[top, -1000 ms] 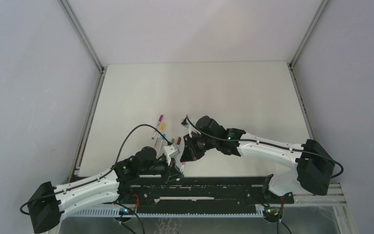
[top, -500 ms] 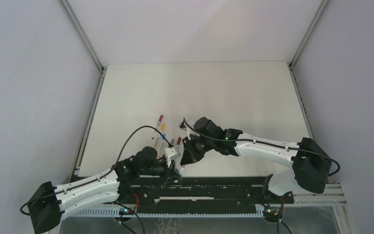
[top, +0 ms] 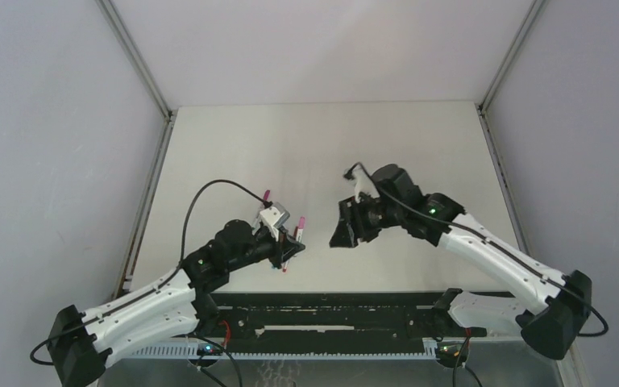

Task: Insert the pens into the pen caps

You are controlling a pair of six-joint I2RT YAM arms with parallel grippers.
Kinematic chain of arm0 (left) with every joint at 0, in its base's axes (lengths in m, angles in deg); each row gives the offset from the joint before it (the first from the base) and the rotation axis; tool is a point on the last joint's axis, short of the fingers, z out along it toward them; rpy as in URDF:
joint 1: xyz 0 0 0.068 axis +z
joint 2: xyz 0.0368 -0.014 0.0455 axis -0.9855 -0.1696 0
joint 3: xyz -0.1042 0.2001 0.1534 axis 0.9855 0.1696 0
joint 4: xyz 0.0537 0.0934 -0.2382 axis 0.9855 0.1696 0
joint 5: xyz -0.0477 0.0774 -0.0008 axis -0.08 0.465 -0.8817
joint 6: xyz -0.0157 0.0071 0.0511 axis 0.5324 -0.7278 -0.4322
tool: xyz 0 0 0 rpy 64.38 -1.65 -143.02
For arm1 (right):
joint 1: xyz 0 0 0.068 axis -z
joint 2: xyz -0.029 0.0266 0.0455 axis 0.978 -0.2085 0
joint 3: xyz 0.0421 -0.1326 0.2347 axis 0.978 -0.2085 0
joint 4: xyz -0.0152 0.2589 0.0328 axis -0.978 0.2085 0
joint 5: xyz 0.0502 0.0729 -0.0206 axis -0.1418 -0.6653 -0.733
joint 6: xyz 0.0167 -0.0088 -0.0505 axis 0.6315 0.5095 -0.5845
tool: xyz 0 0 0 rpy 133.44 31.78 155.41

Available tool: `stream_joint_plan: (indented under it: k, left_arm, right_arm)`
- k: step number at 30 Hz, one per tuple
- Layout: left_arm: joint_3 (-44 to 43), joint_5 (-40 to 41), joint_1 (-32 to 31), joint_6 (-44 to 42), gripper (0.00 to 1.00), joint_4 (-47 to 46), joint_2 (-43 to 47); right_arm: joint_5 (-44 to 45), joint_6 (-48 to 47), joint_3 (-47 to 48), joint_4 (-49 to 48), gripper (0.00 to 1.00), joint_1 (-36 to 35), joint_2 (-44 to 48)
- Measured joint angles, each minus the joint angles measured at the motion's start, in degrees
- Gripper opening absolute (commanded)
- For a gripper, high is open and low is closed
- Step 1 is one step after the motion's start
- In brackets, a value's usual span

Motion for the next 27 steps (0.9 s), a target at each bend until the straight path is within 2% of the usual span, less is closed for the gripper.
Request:
stream_joint_plan:
  k: [6, 16, 27]
  left_arm:
    - [-0.74, 2.62, 0.00, 1.68, 0.05, 5.90, -7.72]
    - [-5.38, 2.80, -0.02, 3.74, 0.23, 8.98, -17.49]
    - [-7.48, 2.67, 0.00, 4.90, 0.34, 8.76, -24.81]
  right_arm:
    - [3.45, -2.38, 0.39, 2.56, 0.54, 8.85, 5.55]
    - [8.72, -2.27, -6.21, 0.09, 0.54, 10.34, 6.08]
    - [10.64, -1.84, -8.63, -4.00, 0.53, 10.69, 6.54]
